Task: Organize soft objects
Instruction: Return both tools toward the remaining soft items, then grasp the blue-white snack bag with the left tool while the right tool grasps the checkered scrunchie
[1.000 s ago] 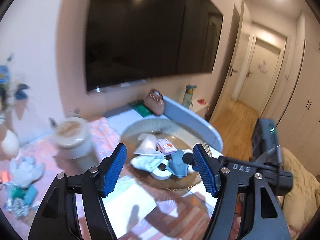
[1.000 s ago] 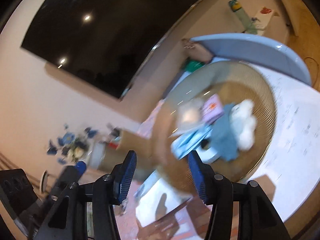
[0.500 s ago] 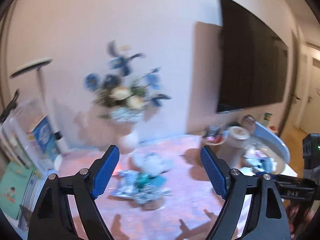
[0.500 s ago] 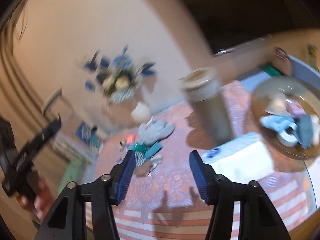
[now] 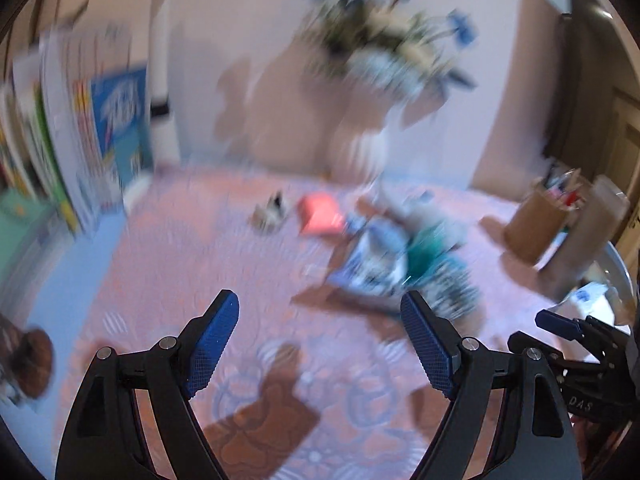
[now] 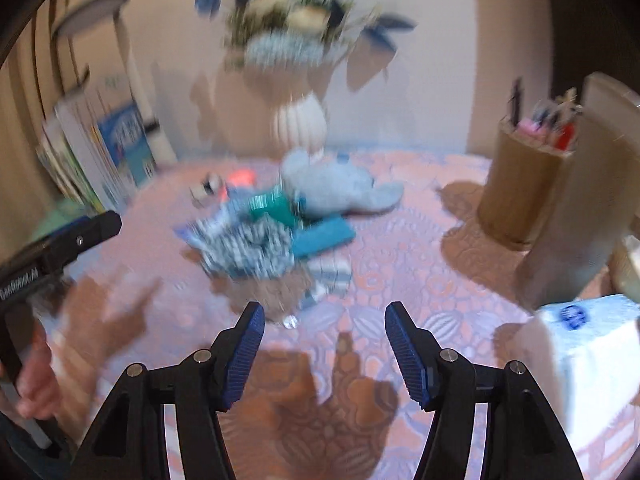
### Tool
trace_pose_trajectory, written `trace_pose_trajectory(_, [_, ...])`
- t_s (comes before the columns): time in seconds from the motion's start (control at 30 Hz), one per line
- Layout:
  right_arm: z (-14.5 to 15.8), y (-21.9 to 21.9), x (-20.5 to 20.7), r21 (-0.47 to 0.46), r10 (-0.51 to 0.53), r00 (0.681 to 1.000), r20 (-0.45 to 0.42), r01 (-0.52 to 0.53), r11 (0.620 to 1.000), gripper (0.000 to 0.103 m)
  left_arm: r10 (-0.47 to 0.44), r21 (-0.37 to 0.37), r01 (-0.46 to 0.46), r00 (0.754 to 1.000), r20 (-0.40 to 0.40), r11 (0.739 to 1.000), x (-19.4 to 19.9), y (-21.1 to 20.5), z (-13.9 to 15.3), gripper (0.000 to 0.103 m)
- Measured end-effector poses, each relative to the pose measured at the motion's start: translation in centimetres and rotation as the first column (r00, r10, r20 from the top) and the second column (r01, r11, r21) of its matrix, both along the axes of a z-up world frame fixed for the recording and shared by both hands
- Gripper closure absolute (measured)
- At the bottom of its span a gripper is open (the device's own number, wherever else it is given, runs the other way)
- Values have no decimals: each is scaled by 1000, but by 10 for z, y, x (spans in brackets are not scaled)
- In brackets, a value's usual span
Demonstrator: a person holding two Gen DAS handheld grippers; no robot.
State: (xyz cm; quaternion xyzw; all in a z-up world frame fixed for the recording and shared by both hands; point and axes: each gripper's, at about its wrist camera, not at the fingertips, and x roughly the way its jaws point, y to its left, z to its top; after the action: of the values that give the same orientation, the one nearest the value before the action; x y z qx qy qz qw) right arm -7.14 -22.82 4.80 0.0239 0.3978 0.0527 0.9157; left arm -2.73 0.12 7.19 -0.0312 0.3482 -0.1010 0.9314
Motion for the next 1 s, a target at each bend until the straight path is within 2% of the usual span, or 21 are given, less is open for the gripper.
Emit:
trace_pose_trajectory(0.1, [-19,1,5,17,16,1000,-23,-15,1000,42,14,-30,-16,998,-53,999,10,10,-24,21])
trace_pose_trajectory(0.27, [-27,-6,13,31,14,999,-48,-12,999,42,36,-44,-42,993,-109,998,18,13,-45,22])
trace_pose_trajectory(0.33, [-30,-12,15,55,6,998,-66,-2,998,42,39,-53,-44,994,-100,998,17,14,-44,21])
trace_pose_trajectory(0.5, [-24,-21,10,108,-4,999,-42,8,994,42,61,-69,-70,990,-124,995,19,22,-47,23])
trace_pose_trajectory(0.63, [0,-4,9,106,79,996,-37,-74,992,38,41,-25,-44,995,-95,999,8,16,-12,23])
trace_pose_trajectory(0.7, [15,6,13,93,119,993,-21,-117,989,13,-5,-32,3,998,-64,999,7,9,12,22])
trace_pose_trajectory(0.73, [24,16,17,67,143,990,2,-143,988,10,-39,-40,36,998,-55,999,9,4,21,21])
trace_pose_trajectory(0.8, [33,28,24,30,178,984,33,-179,983,10,-118,-58,114,992,-55,992,22,-8,31,21])
trace_pose_trajectory(0.9, [31,42,43,-14,227,974,2,-227,974,10,-192,-82,184,976,-106,980,54,-24,20,21])
trace_pose_trajectory(1.0, [22,46,62,-7,246,969,-28,-247,969,10,-265,-181,233,948,-175,955,85,-31,-5,22])
